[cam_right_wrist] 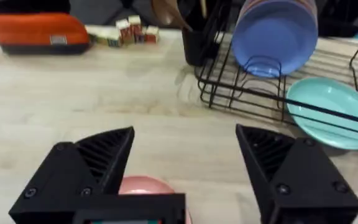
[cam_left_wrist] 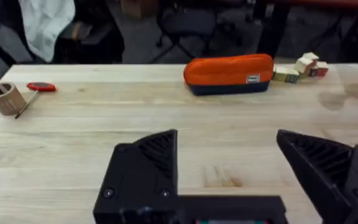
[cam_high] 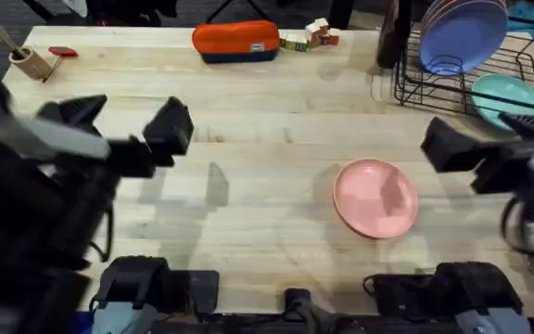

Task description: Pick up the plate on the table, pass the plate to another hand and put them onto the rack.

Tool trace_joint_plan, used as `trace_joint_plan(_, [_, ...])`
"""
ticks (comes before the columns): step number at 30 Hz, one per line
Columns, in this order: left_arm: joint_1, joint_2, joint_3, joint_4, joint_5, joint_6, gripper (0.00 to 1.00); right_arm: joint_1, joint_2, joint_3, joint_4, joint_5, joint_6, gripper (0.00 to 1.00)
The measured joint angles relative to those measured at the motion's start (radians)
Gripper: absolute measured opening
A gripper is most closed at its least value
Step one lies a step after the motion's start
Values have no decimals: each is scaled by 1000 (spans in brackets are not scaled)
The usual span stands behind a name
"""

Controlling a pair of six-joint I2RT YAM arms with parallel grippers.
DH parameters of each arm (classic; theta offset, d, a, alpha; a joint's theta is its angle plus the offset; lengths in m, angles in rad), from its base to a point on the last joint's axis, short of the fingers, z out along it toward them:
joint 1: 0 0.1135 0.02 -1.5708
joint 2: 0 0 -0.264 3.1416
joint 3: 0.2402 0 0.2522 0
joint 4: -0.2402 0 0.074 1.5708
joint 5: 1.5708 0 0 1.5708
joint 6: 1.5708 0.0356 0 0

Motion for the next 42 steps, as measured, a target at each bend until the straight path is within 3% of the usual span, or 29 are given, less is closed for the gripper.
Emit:
trace_joint_plan(11, [0, 463, 527, -362, 49, -19, 993, 0, 446, 495, -361, 0, 0, 993])
trace_joint_plan(17, [0, 651, 720, -524, 73, -23, 993, 0, 583, 650, -482, 0, 0, 993])
trace_joint_plan(24, [0, 738, 758, -550, 78, -24, 993, 0, 613, 674, -495, 0, 0, 993])
trace_joint_plan(37, [0, 741, 758, -552, 78, -26, 993, 0, 612, 674, -542, 5, 0, 994])
trace_joint_plan(42, [-19, 749, 758, -571, 95, -27, 995, 0, 594, 674, -546, 60, 1, 994])
